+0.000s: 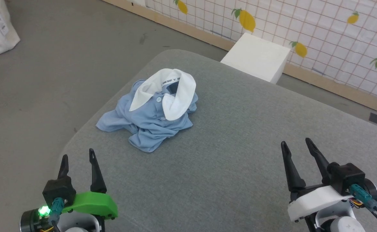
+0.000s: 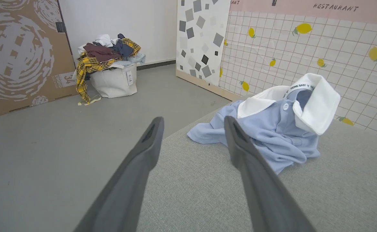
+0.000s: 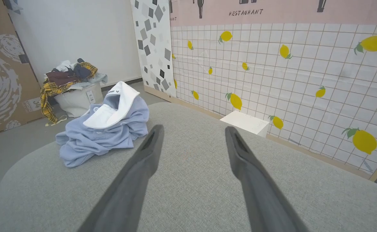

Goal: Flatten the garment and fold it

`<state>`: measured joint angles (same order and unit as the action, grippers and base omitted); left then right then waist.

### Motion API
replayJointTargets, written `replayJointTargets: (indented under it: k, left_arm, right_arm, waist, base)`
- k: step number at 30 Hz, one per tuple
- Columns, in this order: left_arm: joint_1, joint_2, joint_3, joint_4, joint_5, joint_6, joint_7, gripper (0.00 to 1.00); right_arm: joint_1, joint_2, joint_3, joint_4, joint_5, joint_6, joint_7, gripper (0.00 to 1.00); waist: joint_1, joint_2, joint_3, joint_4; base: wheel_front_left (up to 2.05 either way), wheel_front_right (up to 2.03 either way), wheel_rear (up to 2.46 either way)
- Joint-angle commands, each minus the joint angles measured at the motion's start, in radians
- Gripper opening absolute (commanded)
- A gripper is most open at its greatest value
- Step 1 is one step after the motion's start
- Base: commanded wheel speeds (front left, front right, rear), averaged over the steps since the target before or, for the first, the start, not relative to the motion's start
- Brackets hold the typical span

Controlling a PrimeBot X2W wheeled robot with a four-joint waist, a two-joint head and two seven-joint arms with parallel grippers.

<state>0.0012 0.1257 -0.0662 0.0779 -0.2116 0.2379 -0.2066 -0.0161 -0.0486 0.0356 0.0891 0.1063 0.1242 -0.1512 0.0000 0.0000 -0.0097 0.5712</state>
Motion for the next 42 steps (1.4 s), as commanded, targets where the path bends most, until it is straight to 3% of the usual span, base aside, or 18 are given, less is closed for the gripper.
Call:
replayJointTargets:
  k: [1,20,26,30,31,37,42]
  left_arm:
    - [0.014,0.008,-0.004,0.004,-0.006,0.012,-0.013,1.0]
    - [0.021,0.028,-0.028,0.019,-0.052,0.064,-0.049,1.0]
    - [0.012,0.029,-0.037,0.021,-0.056,0.059,-0.046,1.0]
    - [-0.117,0.045,-0.091,0.057,-0.076,-0.03,0.015,1.0]
    - [-0.255,0.045,-0.112,0.12,-0.104,-0.087,0.073,1.0]
    - [-0.531,0.02,-0.077,0.309,-0.235,-0.176,0.204,1.0]
    - [-0.708,0.048,-0.03,0.456,-0.333,-0.215,0.363,1.0]
  right_arm:
    - [-0.006,-0.001,0.002,0.005,0.01,0.005,-0.01,1.0]
    - [-0.011,-0.002,0.007,0.026,0.028,0.007,-0.038,1.0]
    - [-0.015,-0.002,0.007,0.025,0.025,0.007,-0.034,1.0]
    - [-0.029,-0.002,0.008,0.008,0.007,0.007,-0.017,1.0]
    - [-0.044,-0.002,0.016,-0.011,-0.018,0.007,0.004,1.0]
    - [-0.093,-0.003,0.039,-0.063,-0.069,0.007,0.053,1.0]
    - [-0.146,-0.031,0.07,-0.099,-0.08,0.007,0.084,1.0]
  waist:
    - [0.0,0.0,-0.002,0.018]
    - [0.0,0.0,0.0,0.123]
    - [0.0,0.0,0.007,0.117]
    - [0.0,0.0,0.055,0.096]
    - [0.0,0.0,0.104,0.07]
    - [0.0,0.0,0.238,-0.025]
    - [0.0,0.0,0.371,-0.129]
  base:
    - [0.0,0.0,0.0]
    - [0.0,0.0,0.0]
    - [0.0,0.0,0.0]
    - [0.0,0.0,0.0]
    - [0.0,0.0,0.0]
    - [0.0,0.0,0.0]
    - [0.0,0.0,0.0]
